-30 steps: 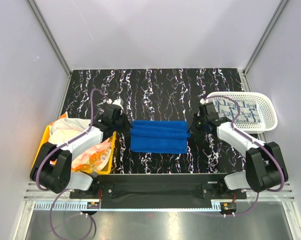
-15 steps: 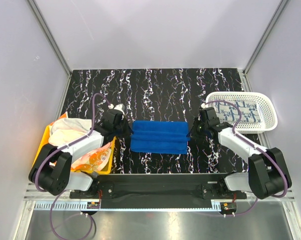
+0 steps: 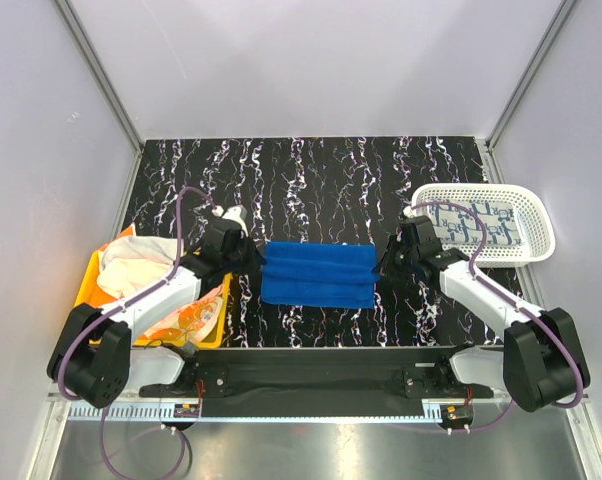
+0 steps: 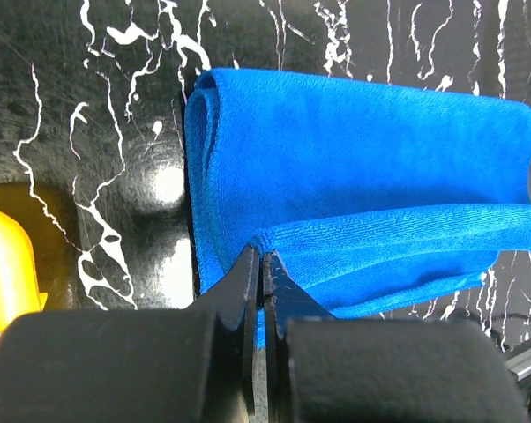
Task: Fold and stack the towels
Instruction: Fold the towel
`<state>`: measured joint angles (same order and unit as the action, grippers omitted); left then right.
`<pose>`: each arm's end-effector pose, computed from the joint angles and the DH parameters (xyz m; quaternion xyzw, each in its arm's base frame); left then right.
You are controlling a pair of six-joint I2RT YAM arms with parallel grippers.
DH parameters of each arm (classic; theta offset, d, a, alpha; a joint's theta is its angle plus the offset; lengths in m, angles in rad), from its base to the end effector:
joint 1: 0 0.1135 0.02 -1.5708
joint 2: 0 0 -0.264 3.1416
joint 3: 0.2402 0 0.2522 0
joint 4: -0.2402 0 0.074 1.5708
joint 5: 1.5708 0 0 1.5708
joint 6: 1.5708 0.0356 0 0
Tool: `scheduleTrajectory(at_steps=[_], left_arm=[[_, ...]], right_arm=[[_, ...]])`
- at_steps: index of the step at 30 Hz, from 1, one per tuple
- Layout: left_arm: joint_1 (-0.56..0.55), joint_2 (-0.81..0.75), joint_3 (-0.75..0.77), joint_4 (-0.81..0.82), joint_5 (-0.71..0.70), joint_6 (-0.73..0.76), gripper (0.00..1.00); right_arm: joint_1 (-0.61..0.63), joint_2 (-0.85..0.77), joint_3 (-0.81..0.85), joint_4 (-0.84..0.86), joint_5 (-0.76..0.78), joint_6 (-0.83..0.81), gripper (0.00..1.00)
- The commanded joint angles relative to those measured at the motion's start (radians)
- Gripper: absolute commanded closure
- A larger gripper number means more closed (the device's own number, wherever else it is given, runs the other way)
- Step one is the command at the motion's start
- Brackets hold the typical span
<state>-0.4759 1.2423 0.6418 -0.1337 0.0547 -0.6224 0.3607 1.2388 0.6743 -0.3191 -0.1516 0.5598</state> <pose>0.2232 -0.1173 0.2011 -0.0558 0.9118 -0.2333 0.3333 0.2248 0.0905 0.1983 0.0679 0.9367 0.2131 0.2693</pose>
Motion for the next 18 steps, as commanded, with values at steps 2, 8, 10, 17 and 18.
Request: scheduleTrajectory(at_steps=[2,8,10,17,18], left_arm=[[-0.012,-0.021,-0.045,0.032,-0.030,-0.011,1.00],[-0.032,-0.012,-0.108,0.080,-0.033,-0.036,0.92],[-0.041,-0.029,-0.122,0.080,-0.038,-0.042,0.77],[-0.053,-0.188,-0.091,-0.027,-0.049,-0.050,0.60],[-0.053,-0.202,-0.064,-0.059,-0.052,-0.050,0.59]], right_arm=[[0.014,-0.022,-0.038,0.031,0.000,0.029,0.99],[0.023,-0.022,-0.107,0.100,-0.022,0.060,0.87],[0.024,-0.051,-0.128,0.106,-0.031,0.063,0.77],[0.024,-0.203,-0.113,0.016,-0.022,0.060,0.57],[0.024,-0.216,-0.095,-0.017,-0.016,0.060,0.56]])
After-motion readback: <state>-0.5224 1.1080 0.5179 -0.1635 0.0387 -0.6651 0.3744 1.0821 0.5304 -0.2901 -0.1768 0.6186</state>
